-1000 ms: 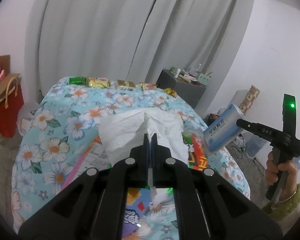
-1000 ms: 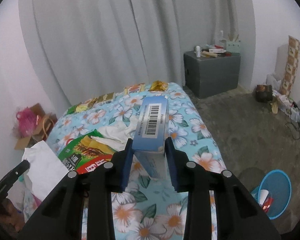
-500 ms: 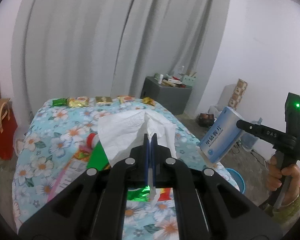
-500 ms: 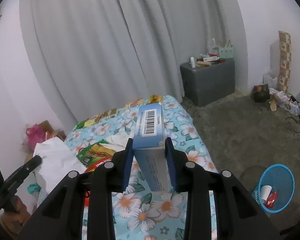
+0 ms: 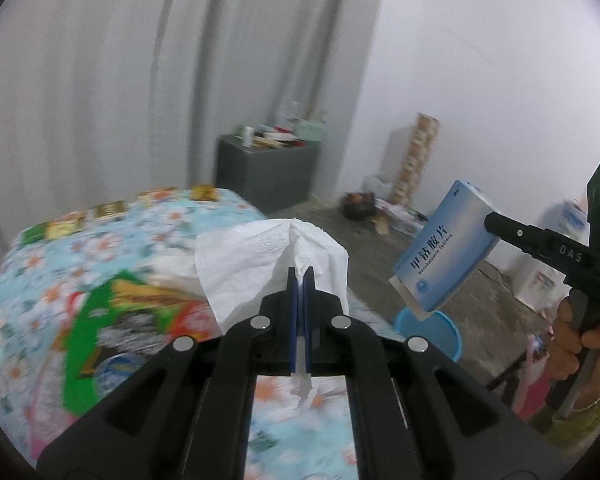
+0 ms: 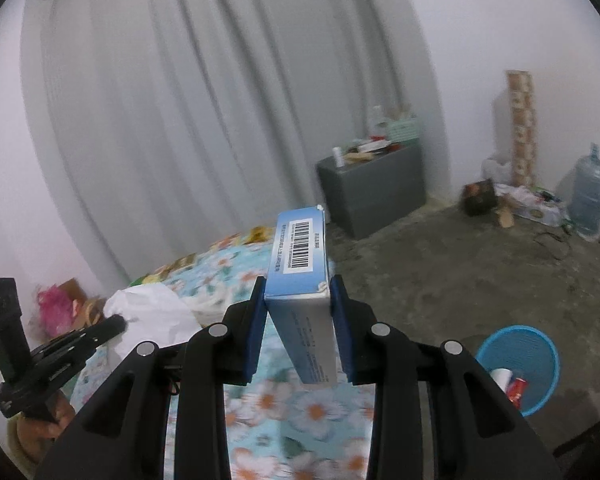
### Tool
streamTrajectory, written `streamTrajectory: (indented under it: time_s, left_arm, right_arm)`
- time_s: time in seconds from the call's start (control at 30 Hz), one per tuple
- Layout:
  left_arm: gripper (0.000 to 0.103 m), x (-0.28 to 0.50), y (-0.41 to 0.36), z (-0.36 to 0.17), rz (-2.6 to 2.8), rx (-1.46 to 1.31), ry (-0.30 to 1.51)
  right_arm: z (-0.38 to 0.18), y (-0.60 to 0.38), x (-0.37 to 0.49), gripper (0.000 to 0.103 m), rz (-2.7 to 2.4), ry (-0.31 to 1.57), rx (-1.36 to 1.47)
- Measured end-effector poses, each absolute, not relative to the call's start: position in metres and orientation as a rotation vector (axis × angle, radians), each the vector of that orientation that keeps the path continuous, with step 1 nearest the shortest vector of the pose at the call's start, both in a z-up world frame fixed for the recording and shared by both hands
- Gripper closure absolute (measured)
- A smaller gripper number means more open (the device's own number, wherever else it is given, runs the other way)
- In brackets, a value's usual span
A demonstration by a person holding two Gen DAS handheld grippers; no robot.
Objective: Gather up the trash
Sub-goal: 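Carry the tissue and blue box with both grippers toward the wastebasket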
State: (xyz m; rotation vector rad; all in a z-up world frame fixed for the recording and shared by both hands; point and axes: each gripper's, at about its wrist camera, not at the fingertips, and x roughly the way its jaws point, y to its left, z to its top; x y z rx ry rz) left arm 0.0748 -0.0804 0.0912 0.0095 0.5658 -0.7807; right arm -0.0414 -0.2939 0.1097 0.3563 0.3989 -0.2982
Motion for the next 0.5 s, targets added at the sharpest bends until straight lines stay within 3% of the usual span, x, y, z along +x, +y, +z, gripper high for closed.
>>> streamTrajectory:
  time_s: [0.3, 0.5]
  left_arm:
    - [0.102, 0.067, -0.223, 0.069, -1.004, 0.183, 0.649]
    - [0.102, 0.066, -0.326, 0.02, -1.11, 0.251, 0.806]
  right_arm:
    - [0.08, -0.37, -0.098, 0.072, -0.496, 0.407, 0.463]
    - [0.04, -0.424, -0.121, 0.072, -0.65, 0.454, 0.523]
